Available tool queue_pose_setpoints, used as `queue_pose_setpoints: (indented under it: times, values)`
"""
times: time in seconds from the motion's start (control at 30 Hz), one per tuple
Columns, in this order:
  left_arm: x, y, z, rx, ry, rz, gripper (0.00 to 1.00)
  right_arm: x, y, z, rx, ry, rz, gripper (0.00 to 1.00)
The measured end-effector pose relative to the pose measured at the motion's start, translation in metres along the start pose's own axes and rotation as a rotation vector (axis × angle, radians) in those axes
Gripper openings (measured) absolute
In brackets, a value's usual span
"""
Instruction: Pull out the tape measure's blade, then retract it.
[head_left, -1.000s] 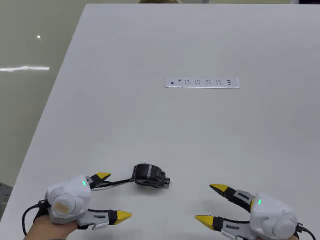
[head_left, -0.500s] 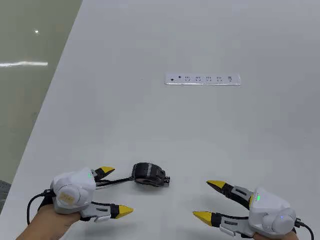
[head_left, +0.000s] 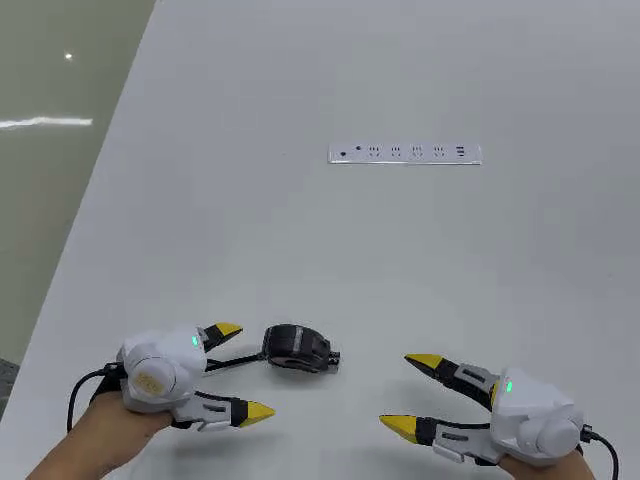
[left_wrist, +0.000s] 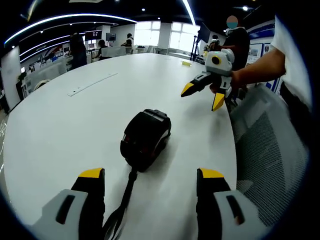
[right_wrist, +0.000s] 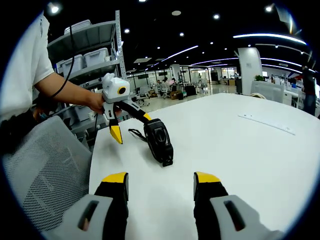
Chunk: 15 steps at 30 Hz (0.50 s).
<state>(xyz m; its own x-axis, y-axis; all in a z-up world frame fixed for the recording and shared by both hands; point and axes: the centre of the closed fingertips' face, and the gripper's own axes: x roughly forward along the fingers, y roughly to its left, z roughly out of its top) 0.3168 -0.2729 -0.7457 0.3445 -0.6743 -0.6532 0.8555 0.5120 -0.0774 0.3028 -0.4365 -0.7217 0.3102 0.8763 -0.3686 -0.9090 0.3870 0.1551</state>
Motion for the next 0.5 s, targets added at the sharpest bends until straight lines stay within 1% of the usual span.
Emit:
queue_pose_setpoints:
  times: [0.2, 0.5]
  values:
    - [0.007, 0.001, 0.0, 0.021, 0.018, -0.02, 0.71, 0.003, -0.002, 0.0, 0.002, -0.001, 0.01, 0.52]
    - [0.015, 0.003, 0.001, 0.029, 0.027, -0.043, 0.7, 0.008, -0.004, -0.003, 0.007, 0.004, 0.024, 0.52]
